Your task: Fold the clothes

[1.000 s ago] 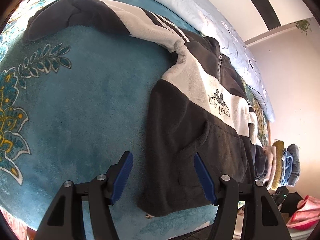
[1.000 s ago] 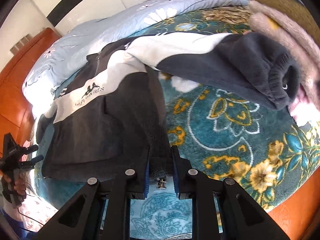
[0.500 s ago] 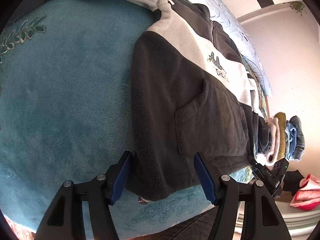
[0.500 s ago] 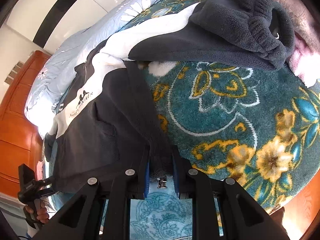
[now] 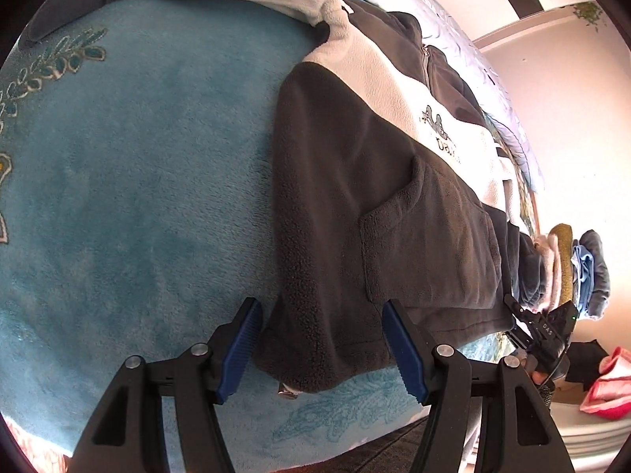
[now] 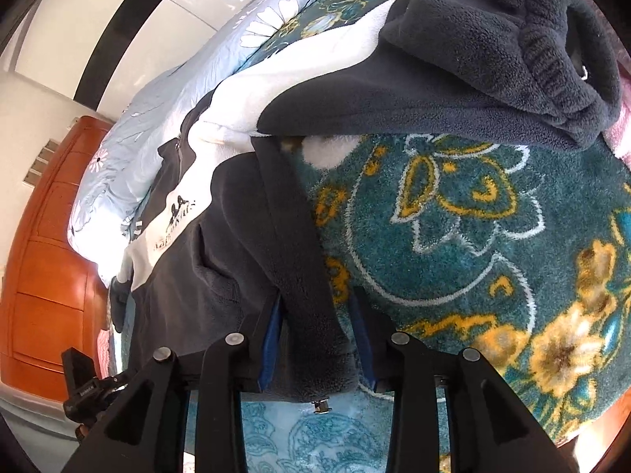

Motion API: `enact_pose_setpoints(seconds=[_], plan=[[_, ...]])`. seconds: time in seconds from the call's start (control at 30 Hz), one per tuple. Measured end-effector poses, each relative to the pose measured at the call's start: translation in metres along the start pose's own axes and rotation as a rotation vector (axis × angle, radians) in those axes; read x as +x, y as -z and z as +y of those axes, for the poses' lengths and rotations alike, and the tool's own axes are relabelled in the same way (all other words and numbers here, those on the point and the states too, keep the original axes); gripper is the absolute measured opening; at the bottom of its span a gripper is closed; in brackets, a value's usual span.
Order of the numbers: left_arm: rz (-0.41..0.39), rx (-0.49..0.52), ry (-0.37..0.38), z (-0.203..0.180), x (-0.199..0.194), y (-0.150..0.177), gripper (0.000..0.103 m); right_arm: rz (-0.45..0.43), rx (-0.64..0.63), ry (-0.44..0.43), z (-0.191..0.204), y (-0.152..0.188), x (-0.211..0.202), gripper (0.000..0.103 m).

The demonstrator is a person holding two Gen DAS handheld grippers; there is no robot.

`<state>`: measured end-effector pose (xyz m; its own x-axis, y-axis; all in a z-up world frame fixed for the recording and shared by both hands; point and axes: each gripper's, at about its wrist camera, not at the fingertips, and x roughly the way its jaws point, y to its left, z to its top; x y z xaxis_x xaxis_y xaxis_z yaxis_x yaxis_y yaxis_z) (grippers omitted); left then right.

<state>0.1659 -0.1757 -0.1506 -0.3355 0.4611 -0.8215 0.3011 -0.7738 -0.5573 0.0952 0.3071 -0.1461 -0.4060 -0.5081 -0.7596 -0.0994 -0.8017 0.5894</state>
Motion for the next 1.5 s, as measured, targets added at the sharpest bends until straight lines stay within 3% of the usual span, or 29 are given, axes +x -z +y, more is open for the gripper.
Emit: enact_pose_setpoints(seconds=[0.17,0.27,0.3,0.4,0.53,0.67,0.77,0.97,1.2,1.33,1.5], plan=[[-0.013,-0.04,0.032,0.007,-0.004,0.002,0.064,0.011,0.003,-0.027,0.003,0.006,0.002,0.036],[-0.02,-0.046,0.016,0.01,-0.007,0.006,0.053,0.019,0.001,-0.024,0.005,0.008,0.001,0.033],[-0.024,-0.051,0.013,0.011,-0.008,0.007,0.046,0.022,0.001,-0.016,0.007,0.008,0.001,0.026],[-0.03,-0.068,0.007,0.016,-0.009,0.01,0.022,0.024,0.016,-0.024,0.007,0.009,-0.003,0.021],[-0.048,-0.065,0.059,0.015,-0.019,0.013,0.016,0.013,0.022,-0.051,0.01,0.01,-0.012,0.019],[-0.06,-0.033,0.06,0.012,-0.032,0.023,0.016,-0.009,0.026,-0.069,0.009,0.014,-0.027,0.018],[-0.053,-0.057,0.056,0.021,-0.028,0.03,0.016,0.014,0.037,-0.035,0.001,0.019,-0.019,0.018],[-0.055,-0.057,0.038,0.024,-0.022,0.02,0.017,0.037,0.051,-0.012,-0.005,0.021,-0.008,0.019],[-0.084,-0.112,0.099,0.037,-0.031,0.016,0.031,0.024,-0.069,0.082,0.018,0.02,-0.018,0.028],[-0.166,-0.147,0.091,0.049,-0.049,0.007,0.05,-0.027,-0.155,0.198,0.034,0.017,-0.027,0.041],[-0.307,-0.327,0.08,0.092,-0.073,-0.022,0.055,-0.081,-0.212,0.23,0.053,0.013,-0.035,0.052]])
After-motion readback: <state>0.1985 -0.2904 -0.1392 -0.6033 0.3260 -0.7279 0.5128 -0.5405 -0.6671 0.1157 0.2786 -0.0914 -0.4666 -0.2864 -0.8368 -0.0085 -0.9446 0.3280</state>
